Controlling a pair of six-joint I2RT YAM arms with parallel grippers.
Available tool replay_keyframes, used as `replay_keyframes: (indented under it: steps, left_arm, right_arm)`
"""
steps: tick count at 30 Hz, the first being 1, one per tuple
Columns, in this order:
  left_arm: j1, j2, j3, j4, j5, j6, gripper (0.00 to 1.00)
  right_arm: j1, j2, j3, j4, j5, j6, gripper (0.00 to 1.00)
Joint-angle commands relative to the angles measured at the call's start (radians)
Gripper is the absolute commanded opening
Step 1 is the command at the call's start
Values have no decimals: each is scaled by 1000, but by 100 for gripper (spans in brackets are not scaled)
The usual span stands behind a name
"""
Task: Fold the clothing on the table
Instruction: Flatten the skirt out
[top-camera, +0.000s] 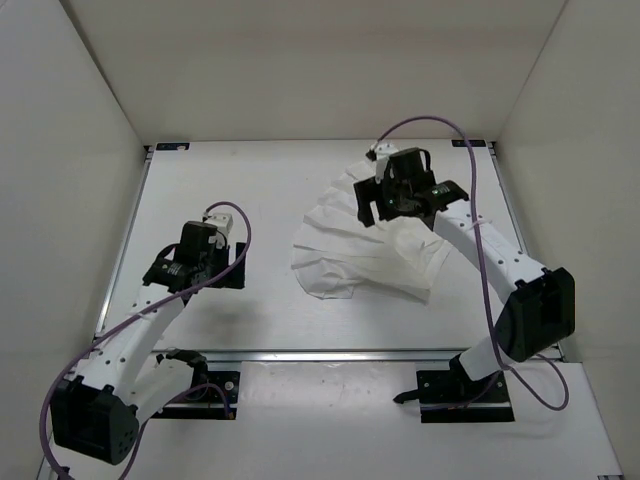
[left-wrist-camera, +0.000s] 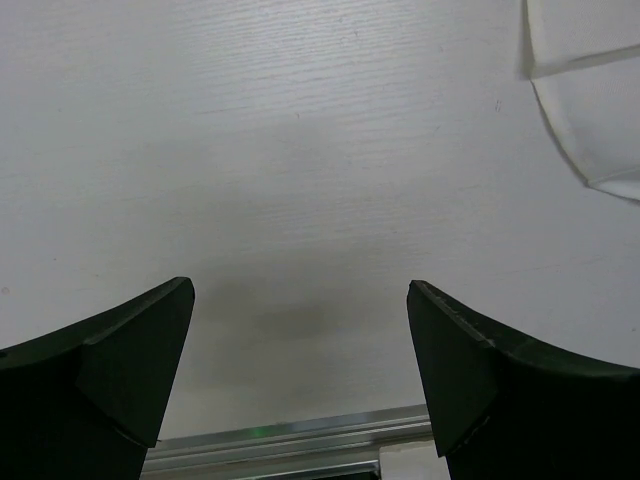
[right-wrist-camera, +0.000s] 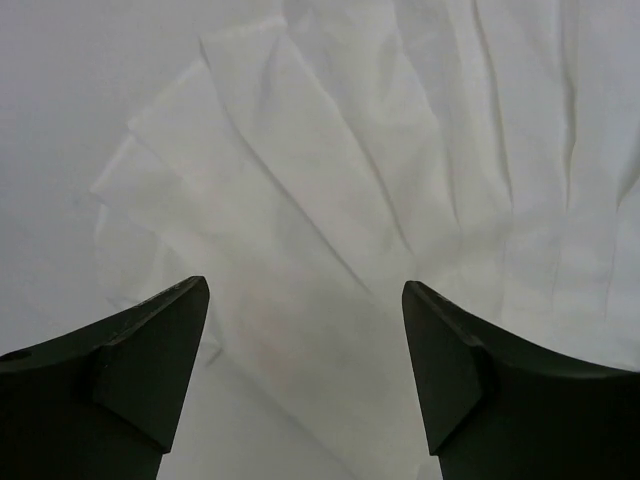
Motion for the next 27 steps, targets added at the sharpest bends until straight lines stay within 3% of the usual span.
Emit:
replay_keyframes:
  steps: [1,3,6,11,16,18,20,27]
  left_arm:
    - [-13,28,-8,10,-5,-5,99]
    - [-21,13,-9,8,3,3,99]
    - [-6,-10,-14,15,-6,-6,99]
    - [-19,-18,-14,18,-11,-6,99]
    - [-24,-1,-15,15,-9,-6,98]
    - [-27,-2,-17,16,-8,-9,99]
    - [-24,-2,-17,18,-12,-3,99]
    - [-27,-6,-26,16,-9,-8,99]
  right_arm:
    - [67,-73,-151,-10,77,-64,77]
    - [96,-124,-240,-42,115,-92,76]
    - [66,-173,-346,-70,123,-129,66]
    - [47,-262,-495,-102,218,-195,61]
    - [41,-371,-665,-4,261,-294,40]
    - [27,-385,-684,11,237,-304,38]
    - [33,-370,-688,8,247,-313,39]
    - [44,-276,-716,20,269,-336,57]
